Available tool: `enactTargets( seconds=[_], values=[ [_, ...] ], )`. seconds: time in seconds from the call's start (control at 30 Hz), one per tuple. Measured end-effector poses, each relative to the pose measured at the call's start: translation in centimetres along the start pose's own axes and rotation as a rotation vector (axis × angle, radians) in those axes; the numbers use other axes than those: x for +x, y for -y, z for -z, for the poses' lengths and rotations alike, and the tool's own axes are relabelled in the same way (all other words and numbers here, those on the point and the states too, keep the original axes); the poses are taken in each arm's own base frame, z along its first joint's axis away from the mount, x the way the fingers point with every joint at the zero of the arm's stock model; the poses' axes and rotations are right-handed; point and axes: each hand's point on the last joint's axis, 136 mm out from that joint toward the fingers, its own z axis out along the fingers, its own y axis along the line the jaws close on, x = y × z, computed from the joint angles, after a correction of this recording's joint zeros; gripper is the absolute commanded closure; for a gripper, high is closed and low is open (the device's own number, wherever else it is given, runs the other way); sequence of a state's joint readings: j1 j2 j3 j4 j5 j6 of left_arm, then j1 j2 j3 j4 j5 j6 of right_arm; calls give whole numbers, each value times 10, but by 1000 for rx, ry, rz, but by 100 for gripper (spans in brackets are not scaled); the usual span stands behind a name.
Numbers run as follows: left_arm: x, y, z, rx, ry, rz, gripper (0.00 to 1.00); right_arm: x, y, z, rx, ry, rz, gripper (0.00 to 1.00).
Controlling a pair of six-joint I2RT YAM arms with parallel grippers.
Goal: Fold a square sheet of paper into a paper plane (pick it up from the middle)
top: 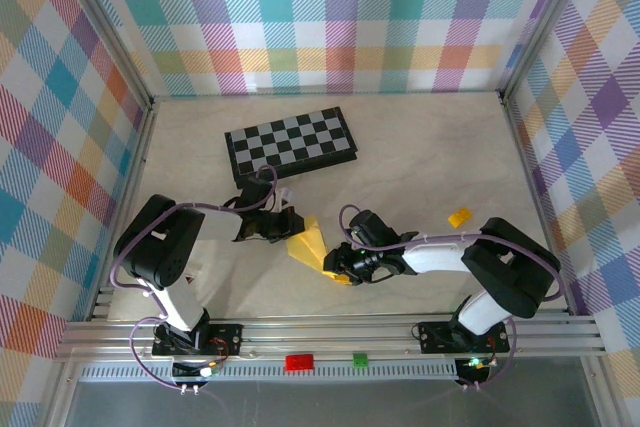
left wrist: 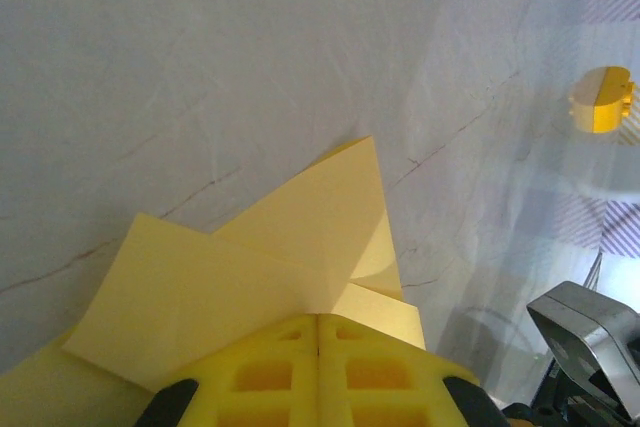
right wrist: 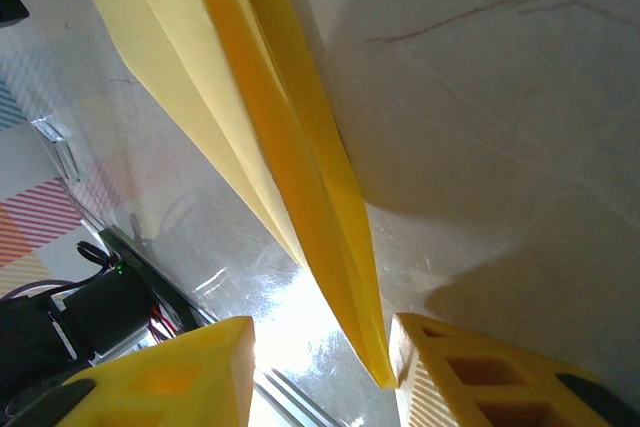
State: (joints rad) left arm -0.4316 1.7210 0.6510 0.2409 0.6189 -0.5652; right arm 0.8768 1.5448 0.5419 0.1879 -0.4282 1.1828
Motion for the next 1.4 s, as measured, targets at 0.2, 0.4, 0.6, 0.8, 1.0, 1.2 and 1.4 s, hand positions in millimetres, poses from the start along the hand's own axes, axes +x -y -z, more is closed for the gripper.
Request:
enactTargets(
  seconds=[0.2, 0.4, 0.6, 0.8, 1.0, 1.2, 1.4],
  values=[
    [0, 0, 0, 3, 2, 10, 96, -2, -1, 1, -17, 21, 27, 59],
    [0, 1, 0, 3, 2, 16, 96, -10, -22, 6, -86, 73, 106, 61],
    [0, 1, 0, 2, 2, 14, 96, -17, -27, 5, -109, 101, 143, 76],
    [3, 2, 1, -7, 2, 14, 91, -19, -26, 2, -110, 107, 160, 91],
    [-1, 10, 18, -41, 46, 21, 63, -20, -23, 10, -71, 144, 230, 95],
    [-27, 45, 71, -47, 251, -50, 47, -31, -22, 47, 117, 290, 409, 96],
    [-38, 38, 98, -123, 357, -36, 45, -50, -40, 92, 473, 507, 668, 97]
  ],
)
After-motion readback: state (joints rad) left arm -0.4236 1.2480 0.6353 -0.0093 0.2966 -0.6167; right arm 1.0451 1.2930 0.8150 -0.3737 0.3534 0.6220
